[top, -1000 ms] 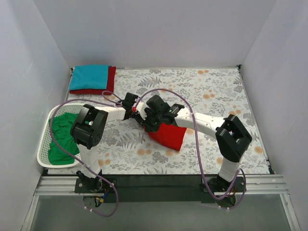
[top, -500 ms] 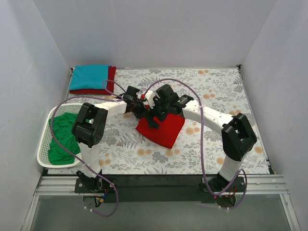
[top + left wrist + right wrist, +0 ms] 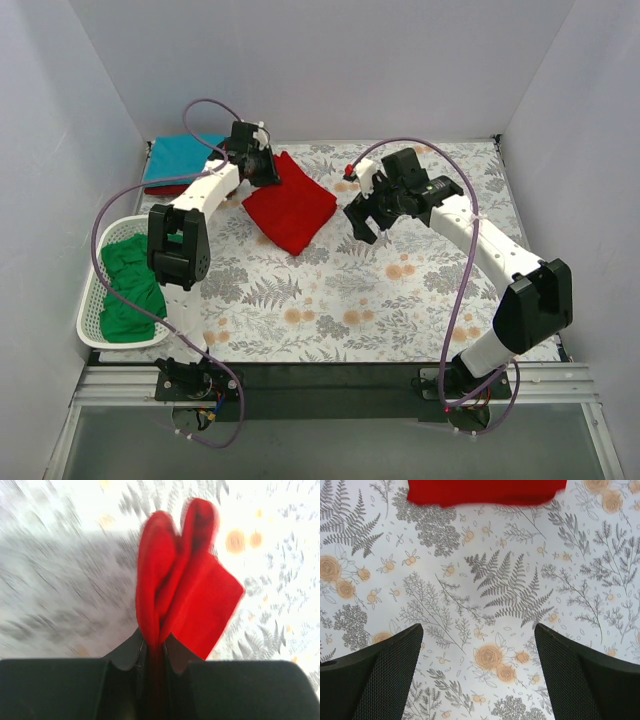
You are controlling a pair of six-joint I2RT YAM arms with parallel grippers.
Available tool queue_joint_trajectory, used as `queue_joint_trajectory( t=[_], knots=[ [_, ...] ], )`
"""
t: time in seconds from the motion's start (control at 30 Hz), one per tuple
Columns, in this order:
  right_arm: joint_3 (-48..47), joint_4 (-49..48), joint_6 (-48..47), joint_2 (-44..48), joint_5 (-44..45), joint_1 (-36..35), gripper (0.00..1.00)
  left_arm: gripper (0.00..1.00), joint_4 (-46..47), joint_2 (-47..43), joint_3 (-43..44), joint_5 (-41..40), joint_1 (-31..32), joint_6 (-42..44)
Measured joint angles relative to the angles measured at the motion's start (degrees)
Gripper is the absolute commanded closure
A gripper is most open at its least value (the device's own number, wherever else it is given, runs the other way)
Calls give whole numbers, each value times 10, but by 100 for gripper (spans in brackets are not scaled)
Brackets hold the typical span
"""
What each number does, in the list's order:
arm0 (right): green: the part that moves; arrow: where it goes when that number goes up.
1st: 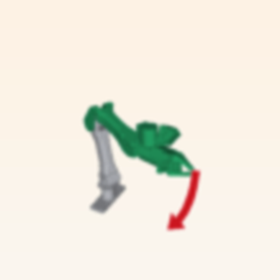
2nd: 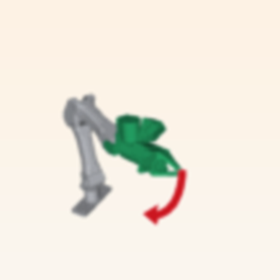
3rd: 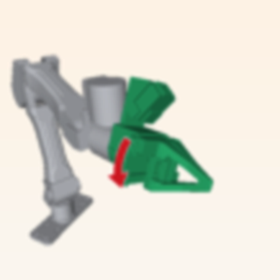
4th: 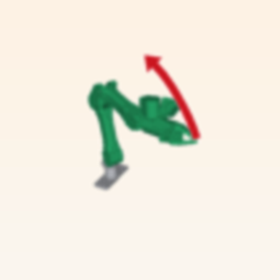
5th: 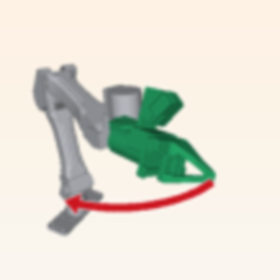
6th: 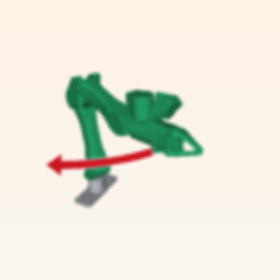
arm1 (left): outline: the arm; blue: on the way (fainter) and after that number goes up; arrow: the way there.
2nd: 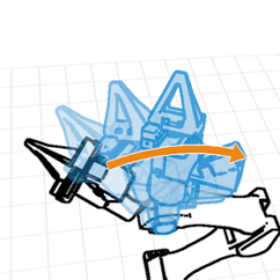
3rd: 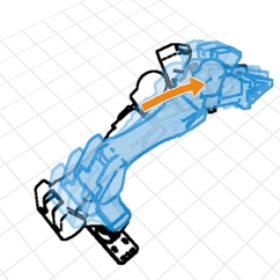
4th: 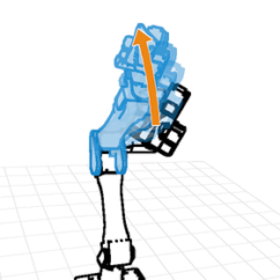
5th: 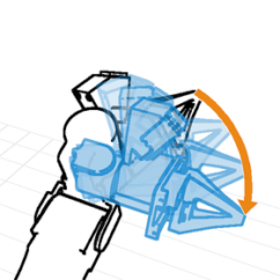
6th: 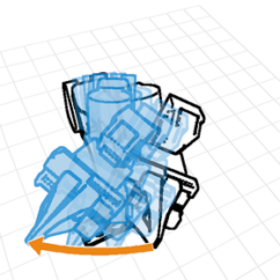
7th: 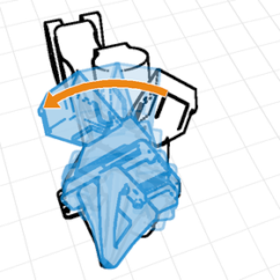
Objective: Fold and stack the t-shirts
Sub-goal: Neatly place the folded tshirt to the corner
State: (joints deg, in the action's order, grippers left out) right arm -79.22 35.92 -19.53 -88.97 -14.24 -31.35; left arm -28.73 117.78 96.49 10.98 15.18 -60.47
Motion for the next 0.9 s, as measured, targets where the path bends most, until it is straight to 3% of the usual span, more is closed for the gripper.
queue_joint_trajectory(
  t=[0.27,0.67,0.9],
  knots=[
    [-2,35,-4,0,10,28,2,100,-58,95,195,0,-79,126],
    [-2,43,-21,0,23,34,2,100,-85,150,319,0,-112,259],
    [-2,44,-30,0,25,36,2,100,-67,145,330,-5,-112,298]
  ],
)
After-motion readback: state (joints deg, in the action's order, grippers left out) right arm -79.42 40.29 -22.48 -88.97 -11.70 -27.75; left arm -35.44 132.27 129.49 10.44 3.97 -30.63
